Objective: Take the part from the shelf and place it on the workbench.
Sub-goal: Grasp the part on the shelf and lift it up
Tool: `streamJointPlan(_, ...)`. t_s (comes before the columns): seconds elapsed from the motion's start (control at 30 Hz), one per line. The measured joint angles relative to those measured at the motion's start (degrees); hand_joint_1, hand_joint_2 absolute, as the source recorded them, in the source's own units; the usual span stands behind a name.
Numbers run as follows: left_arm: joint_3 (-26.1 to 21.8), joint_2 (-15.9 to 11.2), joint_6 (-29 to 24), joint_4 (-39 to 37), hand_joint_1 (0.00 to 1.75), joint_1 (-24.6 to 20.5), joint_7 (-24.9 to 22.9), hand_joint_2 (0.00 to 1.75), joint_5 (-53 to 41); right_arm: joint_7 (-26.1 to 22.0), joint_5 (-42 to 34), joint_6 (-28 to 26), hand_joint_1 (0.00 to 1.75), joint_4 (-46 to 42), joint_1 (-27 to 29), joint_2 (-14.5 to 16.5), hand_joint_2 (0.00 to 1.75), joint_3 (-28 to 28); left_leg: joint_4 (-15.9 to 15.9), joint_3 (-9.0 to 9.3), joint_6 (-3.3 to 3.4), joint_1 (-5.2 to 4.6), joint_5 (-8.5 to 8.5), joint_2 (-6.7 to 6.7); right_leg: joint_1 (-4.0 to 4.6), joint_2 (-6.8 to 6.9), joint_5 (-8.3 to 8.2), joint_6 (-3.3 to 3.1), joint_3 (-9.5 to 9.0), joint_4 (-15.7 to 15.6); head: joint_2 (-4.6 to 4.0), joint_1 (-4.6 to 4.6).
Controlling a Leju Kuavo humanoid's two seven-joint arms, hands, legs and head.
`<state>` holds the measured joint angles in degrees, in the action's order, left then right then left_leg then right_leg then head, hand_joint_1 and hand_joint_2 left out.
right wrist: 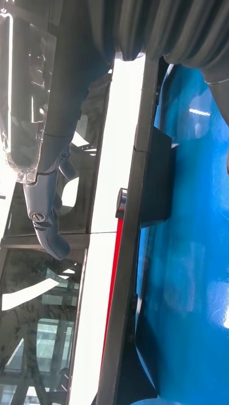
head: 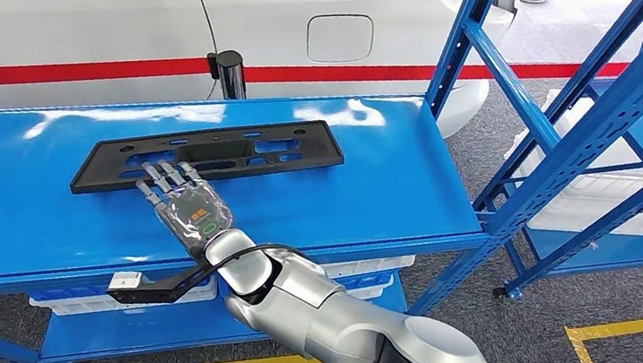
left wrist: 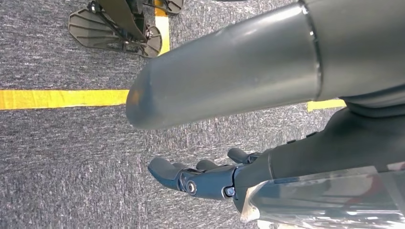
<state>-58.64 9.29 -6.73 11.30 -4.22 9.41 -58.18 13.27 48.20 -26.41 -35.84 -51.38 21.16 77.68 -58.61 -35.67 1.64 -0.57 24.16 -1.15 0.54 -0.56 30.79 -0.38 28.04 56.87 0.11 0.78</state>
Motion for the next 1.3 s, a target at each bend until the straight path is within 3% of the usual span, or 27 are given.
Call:
streamJointPlan(0.87, -0.68, 0.07, -0.58, 0.00, 0.00, -0.01, 0.19, 0.00, 0.11, -0.11, 0.08, 0.05, 0.00, 0.04, 0.16, 0.00, 1.75, 0.04, 0.00, 0.00, 0.00, 0.00, 0.00, 0.00, 0.00, 0.00, 0.00, 0.00, 0.00, 0.00, 0.00, 0.01)
streamJointPlan(1.03, -0.96, 0.02, -0.79, 0.00, 0.00, -0.09, 0.33, 0.00, 0.14, -0.33, 0.08, 0.06, 0.00, 0.04, 0.18, 0.02, 1.75, 0.04, -0.12, -0.10, 0.61, -0.29, 0.39, -0.02, -0.42, -0.01, 0.01, 0.46, -0.06, -0.32, 0.00, -0.01)
streamJointPlan(1.1, -1.04, 0.10, -0.89, 0.00, 0.00, -0.18, 0.38, 0.00, 0.21, -0.44, 0.08, 0.06, 0.00, 0.05, 0.15, 0.15, 1.75, 0.03, 0.82, 0.50, 0.99, 0.04, 0.19, 0.04, -0.23, 0.02, 0.35, 0.69, -0.05, 0.15, 0.00, -0.02)
streamJointPlan(1.17, -1.09, 0.18, -1.03, 0.00, 0.00, -0.32, 0.42, 0.00, 0.26, -0.54, 0.07, 0.05, 0.00, 0.07, 0.03, 0.21, 1.75, 0.03, 1.77, 1.26, 1.34, 0.45, -0.07, 0.20, -0.12, 0.06, 2.15, 0.61, 2.07, 4.47, 0.00, -0.02)
streamJointPlan(1.23, -1.11, 0.20, -1.14, 0.00, 0.00, -0.43, 0.42, 0.00, 0.28, -0.59, 0.05, 0.05, 0.00, 0.10, 0.16, 0.01, 1.75, 0.04, 1.90, 1.45, 1.44, 0.48, 0.05, 0.27, -0.37, 0.08, 4.92, 0.35, 6.96, 12.59, 0.00, -0.02)
streamJointPlan(1.27, -1.11, 0.21, -1.15, 0.00, 0.00, -0.46, 0.42, 0.00, 0.28, -0.59, 0.05, 0.06, 0.00, 0.13, 0.37, -0.15, 1.75, 0.05, 1.89, 1.48, 1.40, 0.51, 0.16, 0.24, -0.49, 0.10, 5.67, 0.46, 9.24, 15.87, 0.00, -0.03)
streamJointPlan(1.3, -1.12, 0.22, -1.16, 0.00, 0.00, -0.46, 0.42, 0.00, 0.29, -0.59, 0.05, 0.06, 0.00, 0.15, 0.58, -0.28, 1.75, 0.07, 1.88, 1.58, 1.26, 0.56, 0.30, 0.18, -0.66, 0.11, 5.41, 0.85, 10.60, 17.12, 0.00, -0.03)
